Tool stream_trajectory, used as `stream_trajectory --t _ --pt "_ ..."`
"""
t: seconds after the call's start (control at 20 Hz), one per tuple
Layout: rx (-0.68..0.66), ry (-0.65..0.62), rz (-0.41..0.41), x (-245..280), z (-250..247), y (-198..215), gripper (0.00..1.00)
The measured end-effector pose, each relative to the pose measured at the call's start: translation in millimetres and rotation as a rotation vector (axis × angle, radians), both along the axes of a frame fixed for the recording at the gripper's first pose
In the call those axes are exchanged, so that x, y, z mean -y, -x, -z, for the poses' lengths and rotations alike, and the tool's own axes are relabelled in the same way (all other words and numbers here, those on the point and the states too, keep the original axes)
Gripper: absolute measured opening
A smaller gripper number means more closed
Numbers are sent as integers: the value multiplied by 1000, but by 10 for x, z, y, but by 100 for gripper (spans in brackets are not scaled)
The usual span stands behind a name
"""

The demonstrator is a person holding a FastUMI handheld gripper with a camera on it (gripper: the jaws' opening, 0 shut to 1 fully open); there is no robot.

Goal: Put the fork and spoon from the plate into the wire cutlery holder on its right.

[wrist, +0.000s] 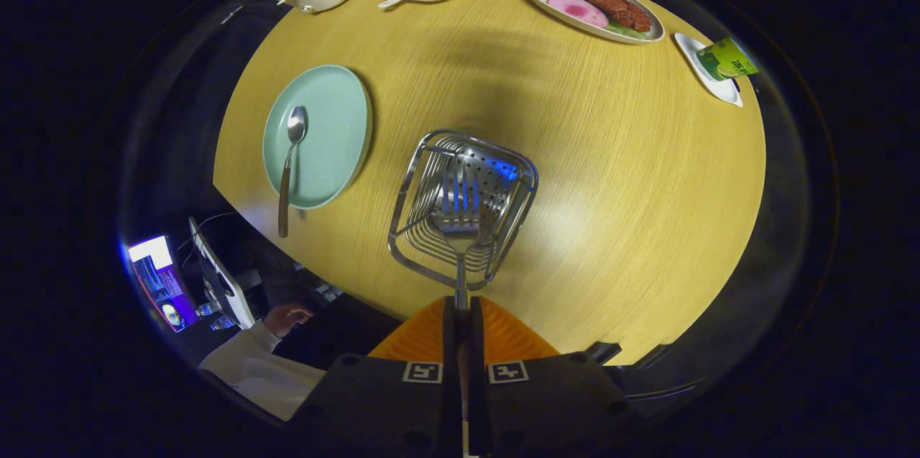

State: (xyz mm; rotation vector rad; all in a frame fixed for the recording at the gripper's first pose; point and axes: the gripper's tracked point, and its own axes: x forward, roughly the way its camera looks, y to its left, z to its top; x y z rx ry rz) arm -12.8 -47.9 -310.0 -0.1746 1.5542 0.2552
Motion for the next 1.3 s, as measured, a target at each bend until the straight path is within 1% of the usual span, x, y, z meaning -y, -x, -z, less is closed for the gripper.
stream_trajectory --t 0.05,0.1,0.2,0.25,0.3,0.35,0.4,0.45,0.55,0.8,0.95,1.1,1.2,1.3 --pt "-1 0 4 3 -6 -10 11" --pt "5 -5 6 -8 -7 -30 11" --pt "33 -6 10 0 -51 -83 19" --pt "53 -13 11 -8 -85 -116 41" --pt "76 -22 16 -17 -148 -155 46" --pt "105 -30 23 -29 -205 -189 59" --pt "142 -43 26 -47 -279 -236 59" --pt "176 -58 25 -79 -348 -259 67" --pt "247 -65 15 -95 -491 -304 98" --pt "410 -104 19 -260 -900 -351 100" --pt "575 -160 16 -478 -1197 -512 100" --pt "724 -187 41 -603 -1402 -676 100" --pt "769 -218 55 -775 -1433 -679 99" --pt "778 -234 52 -980 -1398 -671 100"
